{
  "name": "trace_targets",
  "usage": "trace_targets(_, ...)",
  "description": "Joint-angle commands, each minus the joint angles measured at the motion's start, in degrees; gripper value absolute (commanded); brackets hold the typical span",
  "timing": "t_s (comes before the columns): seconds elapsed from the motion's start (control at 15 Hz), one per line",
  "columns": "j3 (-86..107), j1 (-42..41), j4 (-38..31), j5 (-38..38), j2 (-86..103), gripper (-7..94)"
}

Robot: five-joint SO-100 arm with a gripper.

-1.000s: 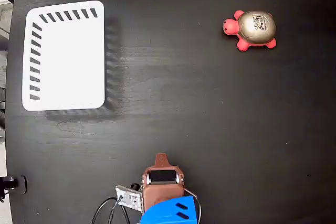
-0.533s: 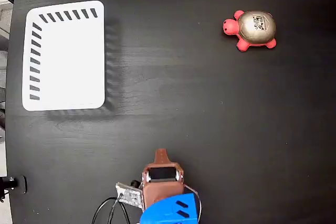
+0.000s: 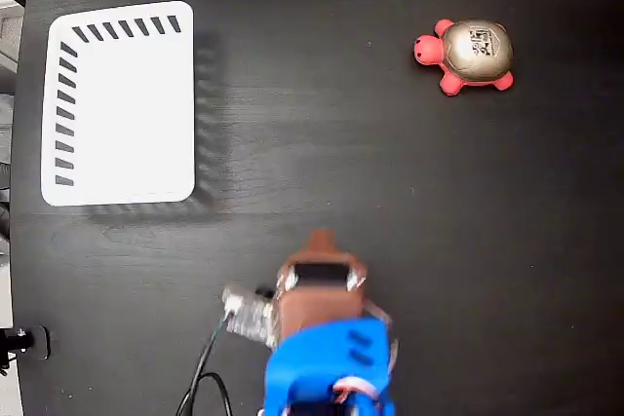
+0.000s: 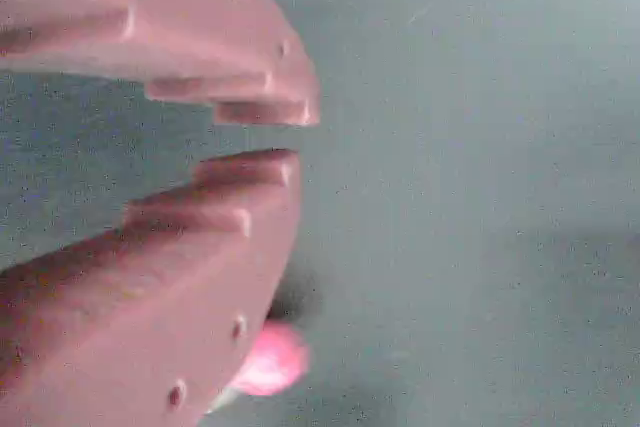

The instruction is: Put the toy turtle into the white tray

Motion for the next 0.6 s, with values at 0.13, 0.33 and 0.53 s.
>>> trace_targets(0.13, -28.1, 6.3, -0.4, -1.8, -22.9, 0)
trace_targets(0.33, -40.8, 8.4, -3.5, -1.1, -36.4, 0)
trace_targets(0.53, -50.2, 9.7, -2.4, -6.3, -47.8, 0)
